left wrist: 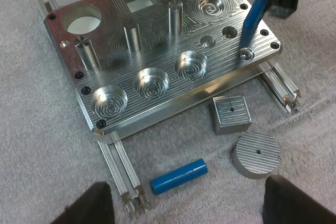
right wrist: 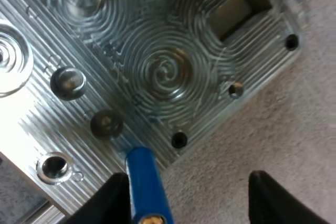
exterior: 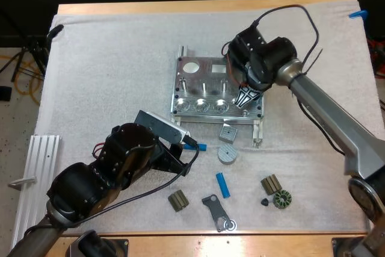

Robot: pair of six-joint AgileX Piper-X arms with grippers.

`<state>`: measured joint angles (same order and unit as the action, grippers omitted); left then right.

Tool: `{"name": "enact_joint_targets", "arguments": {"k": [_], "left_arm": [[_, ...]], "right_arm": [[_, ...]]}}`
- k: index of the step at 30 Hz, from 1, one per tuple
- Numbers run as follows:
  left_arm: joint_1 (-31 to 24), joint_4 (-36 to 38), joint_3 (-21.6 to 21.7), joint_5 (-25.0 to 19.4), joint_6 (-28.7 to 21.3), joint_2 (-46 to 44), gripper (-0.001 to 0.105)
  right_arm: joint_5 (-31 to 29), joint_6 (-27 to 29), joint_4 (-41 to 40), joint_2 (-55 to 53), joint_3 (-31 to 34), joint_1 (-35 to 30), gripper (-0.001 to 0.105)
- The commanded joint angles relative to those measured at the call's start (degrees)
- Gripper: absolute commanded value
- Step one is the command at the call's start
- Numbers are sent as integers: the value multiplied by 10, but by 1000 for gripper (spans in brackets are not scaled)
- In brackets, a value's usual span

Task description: Load cells from right to left

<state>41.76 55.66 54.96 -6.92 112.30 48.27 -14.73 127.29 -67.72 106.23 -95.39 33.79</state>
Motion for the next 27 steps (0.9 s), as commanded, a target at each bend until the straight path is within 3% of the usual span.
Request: {"name": "enact_joint_targets", "arguments": {"k": [1,7,17,27], "left_arm": [[1,-3,2,0,1,1,59],[1,-3,2,0,1,1,59],[1,-3,2,0,1,1,59],[1,-3,2,0,1,1,59]], "right_arm": [[-1,-9,1,-18,-8,-3,50],[-36,-20,-13,-30,-8,-3,50],[-39,-26,-16,-27,24,-5,50],[-47,-24,40,-25,61,-4,50]]}}
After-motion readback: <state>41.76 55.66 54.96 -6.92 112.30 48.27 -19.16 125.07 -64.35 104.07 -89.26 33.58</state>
